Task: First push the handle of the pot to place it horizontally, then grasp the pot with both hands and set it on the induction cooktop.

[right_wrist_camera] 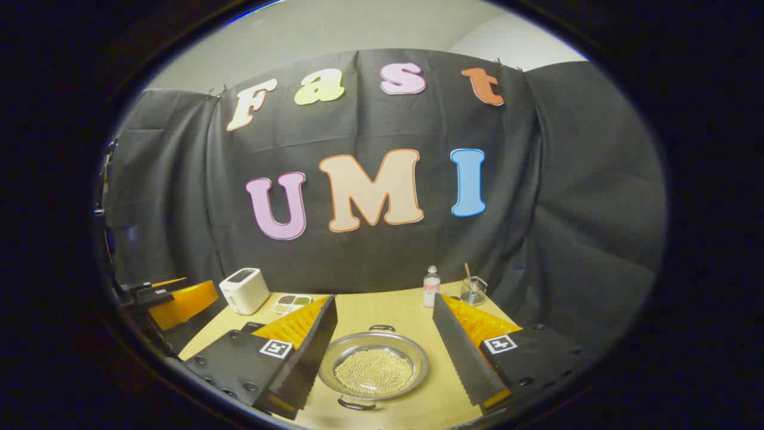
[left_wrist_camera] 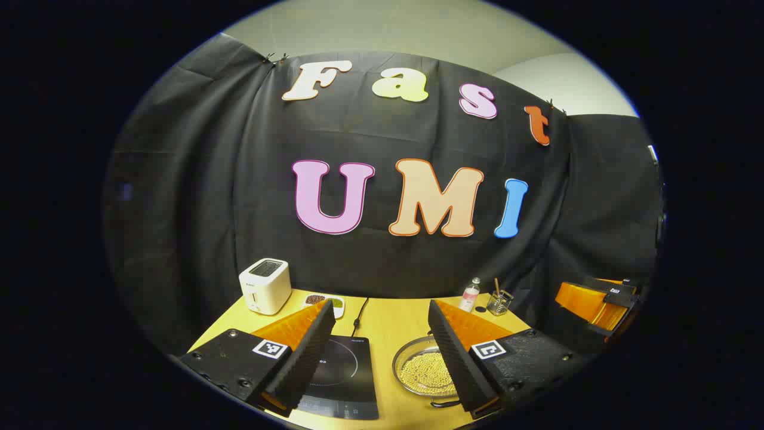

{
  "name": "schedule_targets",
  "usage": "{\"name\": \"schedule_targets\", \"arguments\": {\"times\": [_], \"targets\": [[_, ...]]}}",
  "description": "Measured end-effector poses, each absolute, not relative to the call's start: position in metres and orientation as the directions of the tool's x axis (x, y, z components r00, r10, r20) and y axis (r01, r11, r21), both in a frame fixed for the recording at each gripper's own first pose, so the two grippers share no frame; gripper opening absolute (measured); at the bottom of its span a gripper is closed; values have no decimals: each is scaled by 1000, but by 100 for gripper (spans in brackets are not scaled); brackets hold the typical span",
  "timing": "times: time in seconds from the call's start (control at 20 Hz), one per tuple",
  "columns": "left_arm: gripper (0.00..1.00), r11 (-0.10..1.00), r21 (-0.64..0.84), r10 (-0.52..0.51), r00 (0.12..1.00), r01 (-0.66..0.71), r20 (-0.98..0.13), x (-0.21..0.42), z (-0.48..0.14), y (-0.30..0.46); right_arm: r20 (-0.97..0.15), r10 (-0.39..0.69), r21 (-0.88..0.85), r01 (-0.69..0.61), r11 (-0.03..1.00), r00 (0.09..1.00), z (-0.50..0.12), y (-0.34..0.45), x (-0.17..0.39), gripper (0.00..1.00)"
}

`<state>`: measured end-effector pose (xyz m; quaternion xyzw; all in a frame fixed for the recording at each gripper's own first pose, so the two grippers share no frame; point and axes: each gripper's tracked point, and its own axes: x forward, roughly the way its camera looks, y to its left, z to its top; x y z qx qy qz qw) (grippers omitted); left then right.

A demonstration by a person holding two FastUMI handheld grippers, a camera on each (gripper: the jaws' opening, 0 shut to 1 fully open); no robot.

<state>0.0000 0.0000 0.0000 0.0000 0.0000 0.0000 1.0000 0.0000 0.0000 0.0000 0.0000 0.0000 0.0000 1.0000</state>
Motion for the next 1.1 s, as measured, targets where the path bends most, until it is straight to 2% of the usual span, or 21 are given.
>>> {"name": "schedule_targets", "arguments": {"times": [0.35, 0.4, 0.45, 1.1], "targets": [[96, 1000, -4, 10, 1000, -10, -4, -1, -2, -2, -7, 7, 4, -6, 1000, 1000, -2, -4, 1, 92], [93, 1000, -2, 12, 1000, -12, -5, -2, -2, -1, -10, 10, 6, -10, 1000, 1000, -2, -3, 1, 92], [96, 1000, 0, 16, 1000, -16, -5, -2, -2, 1, -13, 15, 8, -15, 1000, 1000, -3, -1, 1, 92], [96, 999, 33, 22, 999, -21, -27, -4, -9, 24, -47, 36, 4, -35, 999, 998, -15, 26, 1, 92]]}}
